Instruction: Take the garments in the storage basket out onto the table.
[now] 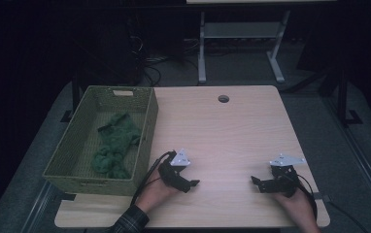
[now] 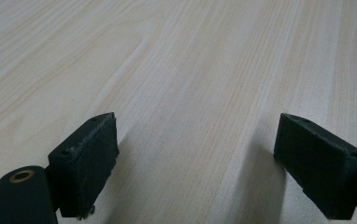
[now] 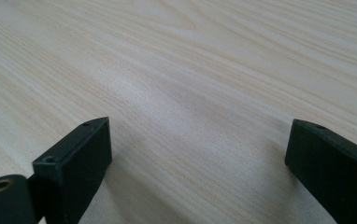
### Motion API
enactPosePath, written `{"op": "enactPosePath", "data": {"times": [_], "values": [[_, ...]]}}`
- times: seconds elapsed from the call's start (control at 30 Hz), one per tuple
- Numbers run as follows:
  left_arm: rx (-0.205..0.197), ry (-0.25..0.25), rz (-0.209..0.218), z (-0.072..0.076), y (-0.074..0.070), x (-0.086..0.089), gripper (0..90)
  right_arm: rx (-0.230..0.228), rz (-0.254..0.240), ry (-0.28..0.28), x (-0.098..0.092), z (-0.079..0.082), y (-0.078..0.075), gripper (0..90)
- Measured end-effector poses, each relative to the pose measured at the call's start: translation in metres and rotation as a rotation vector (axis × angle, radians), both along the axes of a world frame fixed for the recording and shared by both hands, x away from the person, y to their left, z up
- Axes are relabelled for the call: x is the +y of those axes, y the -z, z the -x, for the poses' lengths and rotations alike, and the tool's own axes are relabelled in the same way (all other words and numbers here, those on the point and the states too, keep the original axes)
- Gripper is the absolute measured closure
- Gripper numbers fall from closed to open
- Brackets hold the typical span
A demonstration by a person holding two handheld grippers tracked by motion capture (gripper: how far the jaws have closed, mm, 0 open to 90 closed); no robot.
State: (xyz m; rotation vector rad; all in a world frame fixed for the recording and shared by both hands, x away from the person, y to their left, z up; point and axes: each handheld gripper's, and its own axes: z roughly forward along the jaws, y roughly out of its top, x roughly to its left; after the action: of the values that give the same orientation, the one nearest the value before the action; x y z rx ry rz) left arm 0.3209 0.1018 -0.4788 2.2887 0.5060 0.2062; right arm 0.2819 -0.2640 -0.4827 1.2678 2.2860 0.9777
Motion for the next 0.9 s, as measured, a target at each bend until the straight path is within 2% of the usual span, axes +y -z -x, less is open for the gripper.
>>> {"op": "enactPosePath", "data": {"times": [0.27,0.4,0.6,0.7,0.8,0.9], "values": [[-0.002,0.003,0.001,-0.001,0.000,0.000,13.4,0.000,0.000,0.000,0.000,0.000,0.000,6.9],[-0.005,0.003,-0.015,-0.001,-0.001,0.000,13.8,-0.001,0.003,-0.003,0.000,0.000,0.000,6.9],[-0.028,-0.014,-0.049,-0.001,-0.006,0.001,14.2,-0.001,0.002,-0.003,0.000,0.000,0.000,6.9],[-0.022,-0.014,-0.052,-0.002,-0.006,0.001,14.2,-0.001,0.002,-0.003,0.000,0.000,0.000,6.9],[0.002,-0.018,-0.030,-0.003,-0.007,0.002,14.2,-0.002,0.002,-0.008,0.000,0.000,0.000,6.9],[-0.001,-0.018,-0.042,-0.004,-0.010,0.004,14.4,0.001,0.001,-0.009,0.000,0.000,0.000,6.9]]}}
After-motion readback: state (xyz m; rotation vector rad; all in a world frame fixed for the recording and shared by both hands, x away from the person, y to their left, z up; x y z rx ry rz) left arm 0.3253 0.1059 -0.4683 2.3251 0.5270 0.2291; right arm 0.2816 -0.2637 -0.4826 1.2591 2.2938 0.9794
